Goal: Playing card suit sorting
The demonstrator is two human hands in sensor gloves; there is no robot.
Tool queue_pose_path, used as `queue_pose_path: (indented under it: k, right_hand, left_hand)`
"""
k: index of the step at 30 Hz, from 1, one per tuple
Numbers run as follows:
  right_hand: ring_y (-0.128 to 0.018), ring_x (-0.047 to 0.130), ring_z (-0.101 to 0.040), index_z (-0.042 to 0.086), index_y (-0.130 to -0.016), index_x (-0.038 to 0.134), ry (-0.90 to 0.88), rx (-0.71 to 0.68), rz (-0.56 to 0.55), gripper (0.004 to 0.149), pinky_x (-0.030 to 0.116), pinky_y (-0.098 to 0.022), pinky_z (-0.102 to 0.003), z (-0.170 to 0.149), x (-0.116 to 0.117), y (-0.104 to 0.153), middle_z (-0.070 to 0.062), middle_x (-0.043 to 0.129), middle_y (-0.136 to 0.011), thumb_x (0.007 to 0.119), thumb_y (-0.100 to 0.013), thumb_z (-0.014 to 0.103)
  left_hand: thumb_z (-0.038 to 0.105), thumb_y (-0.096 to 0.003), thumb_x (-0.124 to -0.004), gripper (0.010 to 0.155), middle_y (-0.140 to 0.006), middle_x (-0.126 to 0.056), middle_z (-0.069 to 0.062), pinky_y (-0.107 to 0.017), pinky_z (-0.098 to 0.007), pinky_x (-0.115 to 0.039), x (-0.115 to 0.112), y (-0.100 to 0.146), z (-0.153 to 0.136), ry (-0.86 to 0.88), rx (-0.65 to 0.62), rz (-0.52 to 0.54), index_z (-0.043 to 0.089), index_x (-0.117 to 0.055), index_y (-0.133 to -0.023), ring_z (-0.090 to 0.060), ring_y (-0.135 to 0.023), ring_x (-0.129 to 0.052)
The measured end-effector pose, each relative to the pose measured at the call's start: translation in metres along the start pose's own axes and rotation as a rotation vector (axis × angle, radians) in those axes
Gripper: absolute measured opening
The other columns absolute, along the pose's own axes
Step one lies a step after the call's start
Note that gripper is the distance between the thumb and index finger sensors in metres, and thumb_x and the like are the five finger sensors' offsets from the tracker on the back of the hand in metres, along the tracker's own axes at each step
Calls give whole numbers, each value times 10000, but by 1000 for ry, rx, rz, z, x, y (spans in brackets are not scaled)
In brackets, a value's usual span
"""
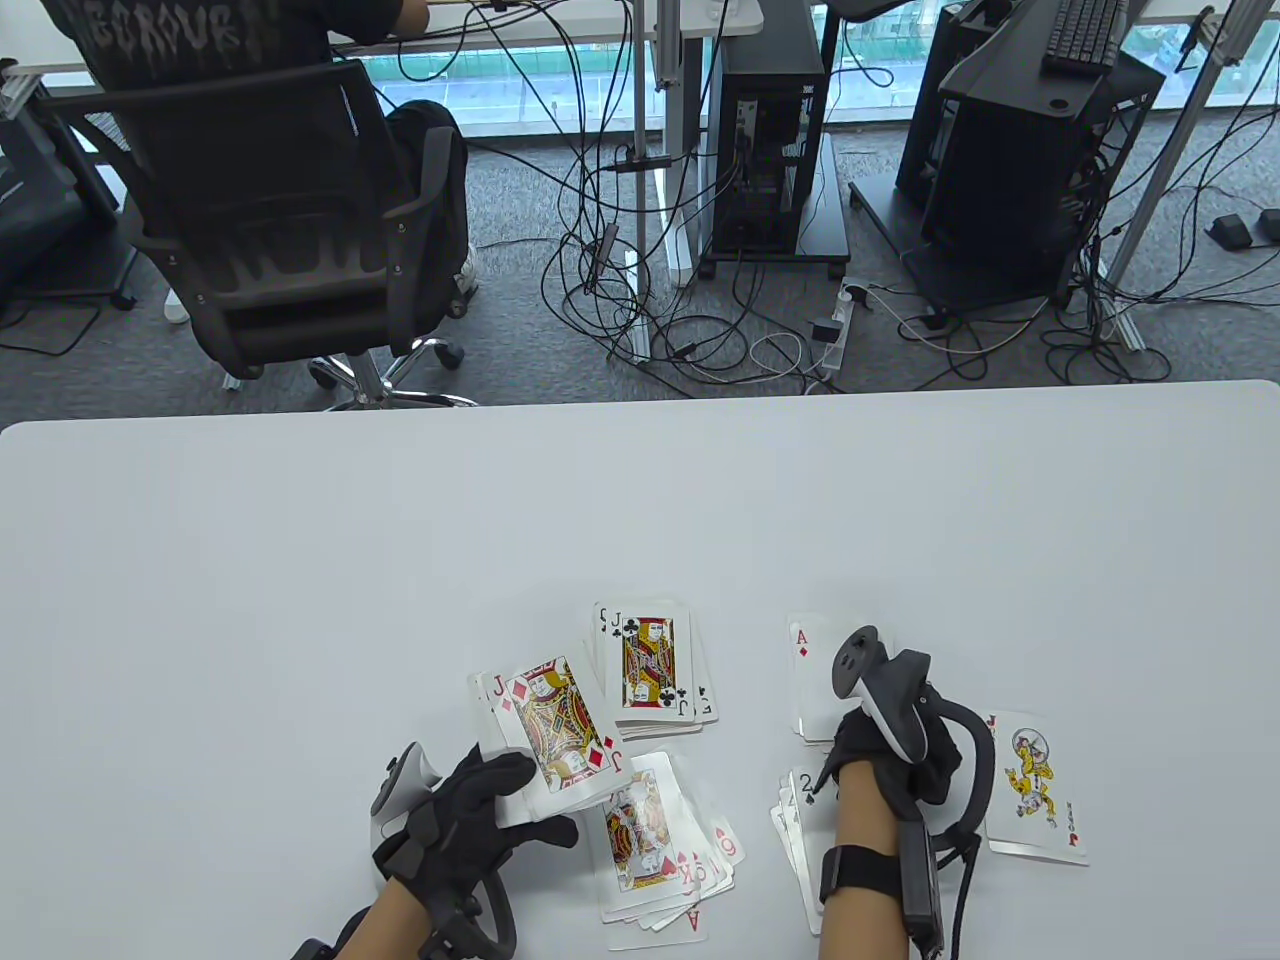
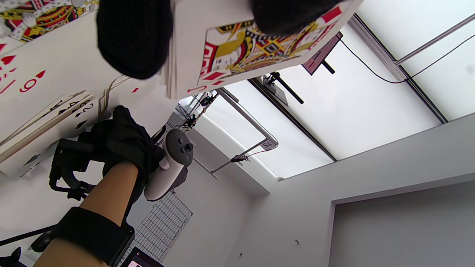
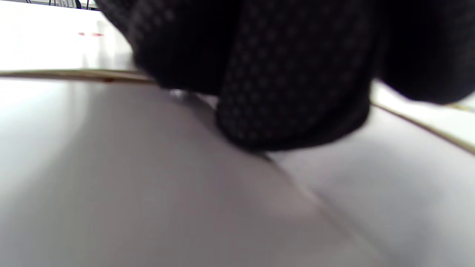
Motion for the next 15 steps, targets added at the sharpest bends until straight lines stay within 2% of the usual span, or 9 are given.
queue_pose_path:
  k: [3, 6, 8, 11, 15]
  right_hand:
    - [-174, 987, -227, -152, -718, 766, 22, -14, -55, 527, 869, -179, -442, -2, -16, 6, -45, 931, -273, 658, -538, 331]
    - [-190, 989, -243, -160, -725, 760, -46, -94, -102, 532, 866, -191, -453, 0, -39, 17, -59, 935, -288, 661, -538, 329]
    - [-207, 991, -255, -164, -733, 753, -117, -185, -140, 536, 864, -201, -461, 7, -53, 29, -69, 937, -305, 662, -538, 327]
    - [-237, 994, -276, -168, -745, 743, -279, -393, -198, 542, 862, -220, -473, 28, -69, 60, -87, 942, -334, 664, -538, 327]
    - [-280, 996, -296, -174, -769, 721, -483, -663, -233, 558, 860, -247, -486, 59, -73, 107, -104, 945, -376, 653, -544, 332]
  left_hand:
    - [370, -610, -638, 482, -1105, -609, 45, -566, -411, -824, 0, 0, 0, 0, -1, -4, 343, -466, -1060, -278, -969, -763]
    - [369, -610, -638, 483, -1105, -608, 46, -566, -411, -824, 0, 0, 0, -2, 1, -5, 341, -466, -1060, -277, -969, -763]
    - [371, -610, -637, 482, -1106, -606, 46, -566, -411, -824, 0, 0, -1, -3, 3, -5, 343, -465, -1060, -278, -969, -762]
    - [370, -609, -638, 483, -1105, -608, 45, -565, -411, -824, 0, 0, -1, -5, 6, -5, 342, -465, -1060, -279, -969, -762]
    - [370, -609, -639, 484, -1105, -607, 46, -566, -412, -823, 1, 0, -1, -12, 5, -5, 343, -465, -1060, -278, -970, -762]
Point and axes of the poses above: the tracker on the back of each hand, its own z axis roughly to the thumb side, its own y axis roughly from the fingertips to the wrist, x = y × z, the point moved 4 cm from there along -y, roughly from the wrist to the fingertips
